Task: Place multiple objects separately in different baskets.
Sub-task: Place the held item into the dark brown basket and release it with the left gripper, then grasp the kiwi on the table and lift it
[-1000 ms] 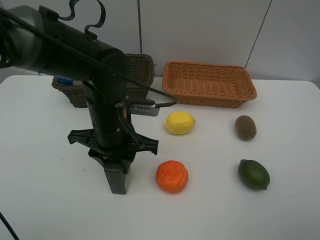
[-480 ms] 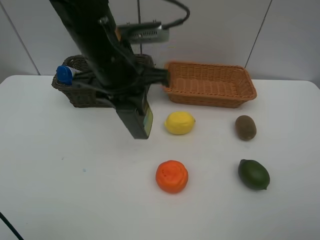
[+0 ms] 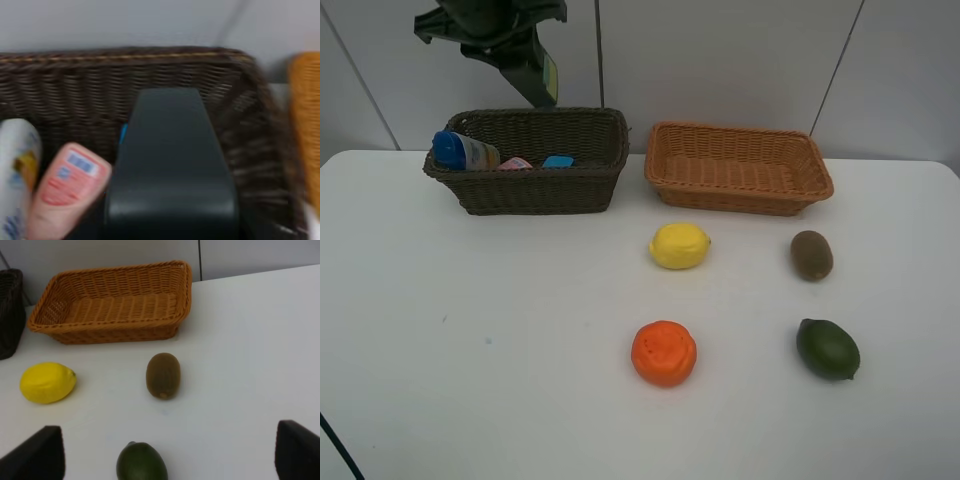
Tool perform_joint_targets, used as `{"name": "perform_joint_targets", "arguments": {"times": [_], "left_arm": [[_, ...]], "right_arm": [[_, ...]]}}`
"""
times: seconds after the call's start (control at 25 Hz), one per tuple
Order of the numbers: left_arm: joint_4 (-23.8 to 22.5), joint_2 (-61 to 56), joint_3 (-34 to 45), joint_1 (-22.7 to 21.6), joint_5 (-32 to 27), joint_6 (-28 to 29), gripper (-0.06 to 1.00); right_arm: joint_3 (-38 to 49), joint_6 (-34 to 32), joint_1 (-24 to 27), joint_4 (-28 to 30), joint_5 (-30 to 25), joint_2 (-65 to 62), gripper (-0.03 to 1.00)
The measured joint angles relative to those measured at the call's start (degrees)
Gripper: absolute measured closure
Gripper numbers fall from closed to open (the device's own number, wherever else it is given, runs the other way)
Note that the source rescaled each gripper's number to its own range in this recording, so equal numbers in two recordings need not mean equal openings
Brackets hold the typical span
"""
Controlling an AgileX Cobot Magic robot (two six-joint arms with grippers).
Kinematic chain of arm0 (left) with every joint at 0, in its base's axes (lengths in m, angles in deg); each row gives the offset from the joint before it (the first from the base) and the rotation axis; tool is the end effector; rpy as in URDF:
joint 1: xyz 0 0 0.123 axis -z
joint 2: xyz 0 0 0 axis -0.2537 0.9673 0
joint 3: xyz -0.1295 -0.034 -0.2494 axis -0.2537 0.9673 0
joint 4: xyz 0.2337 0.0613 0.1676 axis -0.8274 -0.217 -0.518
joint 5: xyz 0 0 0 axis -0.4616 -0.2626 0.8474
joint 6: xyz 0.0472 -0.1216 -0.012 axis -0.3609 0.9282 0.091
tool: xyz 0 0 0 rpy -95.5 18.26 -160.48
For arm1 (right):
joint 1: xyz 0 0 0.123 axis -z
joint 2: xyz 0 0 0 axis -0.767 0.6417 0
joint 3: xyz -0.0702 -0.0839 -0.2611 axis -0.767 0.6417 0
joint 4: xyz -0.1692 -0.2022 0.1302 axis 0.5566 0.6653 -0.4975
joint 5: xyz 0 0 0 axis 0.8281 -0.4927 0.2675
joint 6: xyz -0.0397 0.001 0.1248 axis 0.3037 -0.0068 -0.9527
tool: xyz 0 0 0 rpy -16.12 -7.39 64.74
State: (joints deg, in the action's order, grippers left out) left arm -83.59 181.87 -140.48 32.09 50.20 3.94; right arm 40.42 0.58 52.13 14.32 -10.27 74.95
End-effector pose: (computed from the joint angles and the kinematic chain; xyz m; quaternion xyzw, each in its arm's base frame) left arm 0.4998 -0.1545 0.2379 0.0075 0.9307 -0.0986 0.3521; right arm 0.0680 0.0048 0.2864 0.0335 0.8460 0.0348 0.5310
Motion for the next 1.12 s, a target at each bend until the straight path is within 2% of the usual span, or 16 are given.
{"name": "perform_joint_targets", "arguments": {"times": [0.12,0.16,0.28,0.32,0.36,0.44,0.52,0.8,0.92,1.12], "left_arm": [[-0.3,3.8,0.0,-2.2,0.6,-0.3,0.79],[-0.4,4.6,0.0,-2.5,0.9,-0.4,0.69],[-0.4,5.6,-0.1,-2.6,1.7,-1.1,0.16],[-0.4,5.6,-0.3,-2.6,1.7,-1.3,0.07],[-0.3,5.6,-0.3,-2.6,1.8,-1.3,0.02],[-0.2,5.6,-0.7,-2.6,0.8,-1.5,-0.02],[-0.2,5.5,-2.1,-2.6,-3.0,-1.5,-0.03],[-0.5,4.6,-12.2,-2.6,-29.0,-2.6,-0.03],[-1.6,2.7,-10.4,-2.6,-31.4,-4.4,-0.03],[-1.7,-7.3,1.8,-4.8,-31.7,-4.7,-0.03]], "right_arm": [[0.0,0.0,0.0,0.0,0.0,0.0,-0.03],[0.0,0.0,0.0,0.0,0.0,0.0,-0.03],[0.0,0.0,0.0,0.0,0.0,0.0,-0.03],[0.0,0.0,0.0,0.0,0.0,0.0,-0.03],[0.0,0.0,0.0,0.0,0.0,0.0,-0.03],[0.0,0.0,0.0,0.0,0.0,0.0,-0.03],[0.0,0.0,0.0,0.0,0.0,0.0,-0.03],[0.0,0.0,0.0,0.0,0.0,0.0,-0.03],[0.0,0.0,0.0,0.0,0.0,0.0,-0.03],[0.0,0.0,0.0,0.0,0.0,0.0,-0.03]]}}
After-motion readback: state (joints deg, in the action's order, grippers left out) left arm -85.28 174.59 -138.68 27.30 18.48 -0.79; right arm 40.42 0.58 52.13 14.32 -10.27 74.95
